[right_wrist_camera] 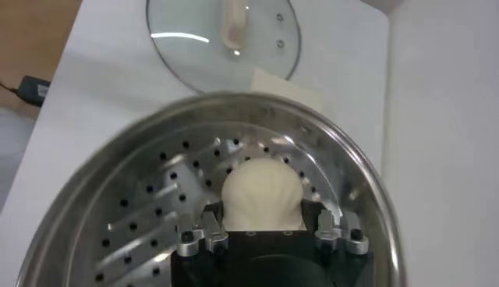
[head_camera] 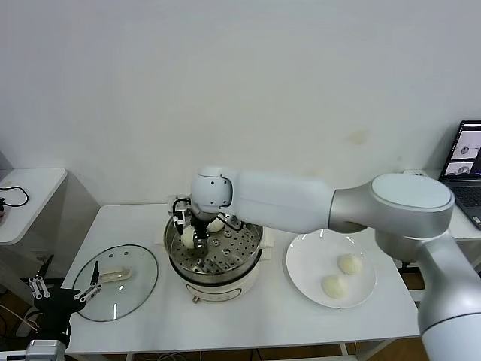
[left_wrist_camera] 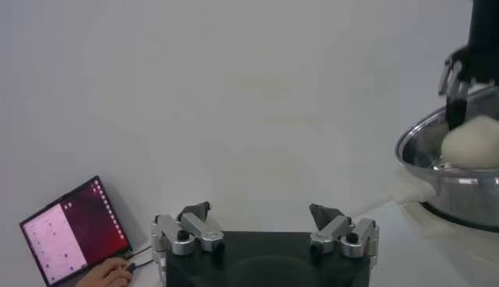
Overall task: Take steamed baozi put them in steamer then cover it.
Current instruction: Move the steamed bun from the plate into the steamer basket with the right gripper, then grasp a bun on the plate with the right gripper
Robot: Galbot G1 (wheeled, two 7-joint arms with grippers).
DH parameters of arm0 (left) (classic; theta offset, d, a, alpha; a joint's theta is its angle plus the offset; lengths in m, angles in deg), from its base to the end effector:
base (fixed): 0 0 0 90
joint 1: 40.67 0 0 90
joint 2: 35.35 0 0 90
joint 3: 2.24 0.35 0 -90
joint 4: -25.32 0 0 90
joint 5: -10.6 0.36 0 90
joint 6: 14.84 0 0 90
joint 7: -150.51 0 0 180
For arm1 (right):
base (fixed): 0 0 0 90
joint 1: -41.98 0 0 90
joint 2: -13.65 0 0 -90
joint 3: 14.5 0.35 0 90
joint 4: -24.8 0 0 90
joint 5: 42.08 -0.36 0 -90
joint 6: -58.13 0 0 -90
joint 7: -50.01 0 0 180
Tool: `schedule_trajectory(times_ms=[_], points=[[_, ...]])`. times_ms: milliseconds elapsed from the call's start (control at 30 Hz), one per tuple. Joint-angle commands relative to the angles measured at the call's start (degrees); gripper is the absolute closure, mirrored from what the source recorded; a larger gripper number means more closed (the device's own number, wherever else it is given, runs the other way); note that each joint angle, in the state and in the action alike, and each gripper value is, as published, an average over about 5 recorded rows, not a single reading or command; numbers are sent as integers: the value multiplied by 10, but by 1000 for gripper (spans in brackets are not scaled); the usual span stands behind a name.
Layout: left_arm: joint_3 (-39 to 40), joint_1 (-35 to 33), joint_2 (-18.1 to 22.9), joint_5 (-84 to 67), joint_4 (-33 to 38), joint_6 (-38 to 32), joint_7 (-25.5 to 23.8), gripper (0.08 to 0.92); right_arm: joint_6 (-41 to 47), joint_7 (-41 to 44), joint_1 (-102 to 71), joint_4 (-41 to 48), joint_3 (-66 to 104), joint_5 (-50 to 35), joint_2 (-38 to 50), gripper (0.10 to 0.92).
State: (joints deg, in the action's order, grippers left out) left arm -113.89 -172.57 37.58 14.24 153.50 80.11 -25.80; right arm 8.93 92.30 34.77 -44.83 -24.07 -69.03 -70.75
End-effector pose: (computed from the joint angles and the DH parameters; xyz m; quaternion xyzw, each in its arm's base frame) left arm 0.1349 0.1372 -0.2435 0.0905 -0.9604 -0.2609 0.0384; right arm 0.4945 0.2848 -0.1191 0.5517 -0.5598 0.5494 0.2835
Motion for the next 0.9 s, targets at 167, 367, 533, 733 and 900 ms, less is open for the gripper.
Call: schedule_trajectory(times_ms=[167,367,533,733,900], points=[[0,1,-1,0,-1,0,0,177,3,35,25,-12,3,8,11,231],[1,2,-2,1,5,0,0,177,-42,122,125,-76,-3,21,96,203],[4,3,-3,1,11,2,-1,177,-96,187,190,-148,-22,40,207,202],[8,0,-5,3,16,2,-1,177,-138,223,202,-242,-47,94,359,203],[20,-3,-2,12,20,2,-1,177,-175,236,160,-281,-49,167,470,203]])
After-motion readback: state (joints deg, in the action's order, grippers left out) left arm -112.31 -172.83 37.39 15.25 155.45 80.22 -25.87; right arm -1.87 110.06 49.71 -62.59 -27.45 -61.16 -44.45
